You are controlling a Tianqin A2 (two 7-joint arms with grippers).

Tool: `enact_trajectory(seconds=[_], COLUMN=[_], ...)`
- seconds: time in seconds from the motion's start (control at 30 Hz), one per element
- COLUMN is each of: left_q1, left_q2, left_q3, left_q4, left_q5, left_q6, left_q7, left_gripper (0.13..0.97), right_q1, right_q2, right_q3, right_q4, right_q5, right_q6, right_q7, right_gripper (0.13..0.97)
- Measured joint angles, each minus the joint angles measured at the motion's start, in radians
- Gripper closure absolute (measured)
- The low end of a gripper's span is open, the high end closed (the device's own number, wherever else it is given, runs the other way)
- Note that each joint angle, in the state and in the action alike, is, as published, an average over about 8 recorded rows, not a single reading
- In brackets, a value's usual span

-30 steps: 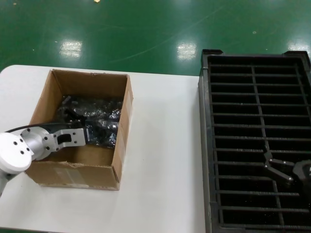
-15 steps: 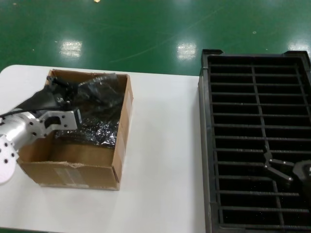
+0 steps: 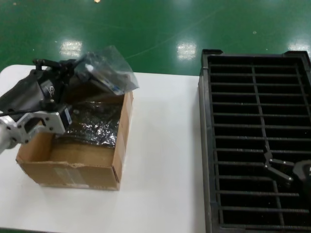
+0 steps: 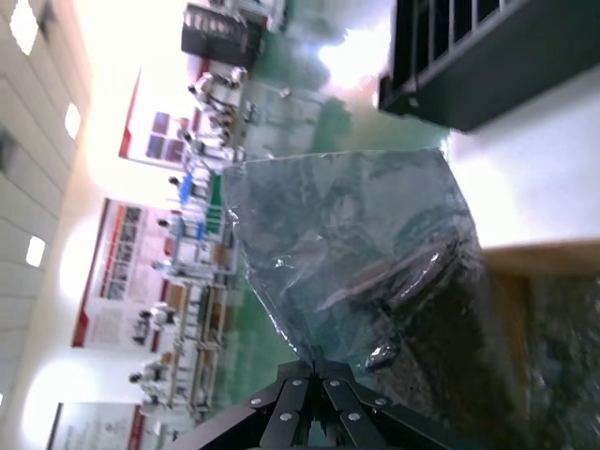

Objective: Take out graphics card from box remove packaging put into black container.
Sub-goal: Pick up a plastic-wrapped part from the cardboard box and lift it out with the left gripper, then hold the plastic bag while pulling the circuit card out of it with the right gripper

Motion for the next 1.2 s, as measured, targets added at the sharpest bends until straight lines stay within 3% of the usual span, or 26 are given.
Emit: enact_trajectory(seconds=[0.13,0.3,0.57,0.73,1.2], left_q1=[0.057,0.111,0.153,0.158,0.159], left_q2=[-0.039,-0.089,-0.108,-0.108,-0.108], left_q3=[0.012,0.071,0.148,0.160,0.161], left_q4=[-0.081,-0.142,-0.156,-0.151,-0.151], left_q5=[-0.083,-0.220,-0.376,-0.408,-0.410], left_q6=[-0.031,-0.077,-0.100,-0.099,-0.099], left_q7=[0.046,0.151,0.320,0.361,0.364], left_gripper=[0.957,0.957,0.957,0.957,0.957], right_q1=[0.000,0.000,0.000,0.000,0.019], right_q2=[0.000,0.000,0.000,0.000,-0.008], right_q3=[0.000,0.000,0.000,0.000,0.011], right_q4=[0.000,0.000,0.000,0.000,-0.007], right_q5=[0.000,0.000,0.000,0.000,0.003], right_q6=[0.000,0.000,0.000,0.000,-0.062], right_q7=[0.000,0.000,0.000,0.000,-0.033], right_gripper=[0.129,0.129,0.129,0.129,0.129])
